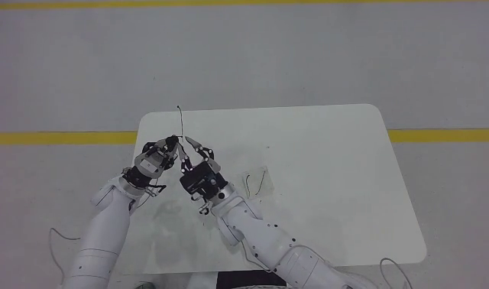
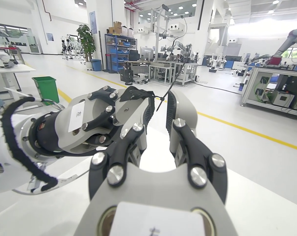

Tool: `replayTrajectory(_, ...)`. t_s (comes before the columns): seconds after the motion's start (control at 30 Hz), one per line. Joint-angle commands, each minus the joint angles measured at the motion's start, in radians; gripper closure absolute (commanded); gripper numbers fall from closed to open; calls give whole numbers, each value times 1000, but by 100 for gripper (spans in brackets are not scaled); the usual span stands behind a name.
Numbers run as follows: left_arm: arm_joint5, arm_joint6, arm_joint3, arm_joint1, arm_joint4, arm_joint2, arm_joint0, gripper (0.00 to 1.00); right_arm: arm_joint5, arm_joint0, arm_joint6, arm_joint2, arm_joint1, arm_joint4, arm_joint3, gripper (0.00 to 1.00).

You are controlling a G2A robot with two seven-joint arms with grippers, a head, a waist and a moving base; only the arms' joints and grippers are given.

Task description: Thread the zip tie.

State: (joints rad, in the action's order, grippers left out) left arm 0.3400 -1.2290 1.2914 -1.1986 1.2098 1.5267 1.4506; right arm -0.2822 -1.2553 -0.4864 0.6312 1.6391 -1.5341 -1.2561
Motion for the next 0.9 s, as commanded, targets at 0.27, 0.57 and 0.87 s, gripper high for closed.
replayTrajectory(0.27, 0, 0, 0, 0, 0, 0, 0, 100, -4, 3, 6, 8, 12, -19, 14, 89)
replayTrajectory(0.57, 0, 0, 0, 0, 0, 0, 0, 100, -13, 4, 19, 19, 21, -35, 26, 100)
replayTrajectory(0.87, 0, 0, 0, 0, 0, 0, 0, 100, -58, 44, 12, -15, 6, -36, 68, 100)
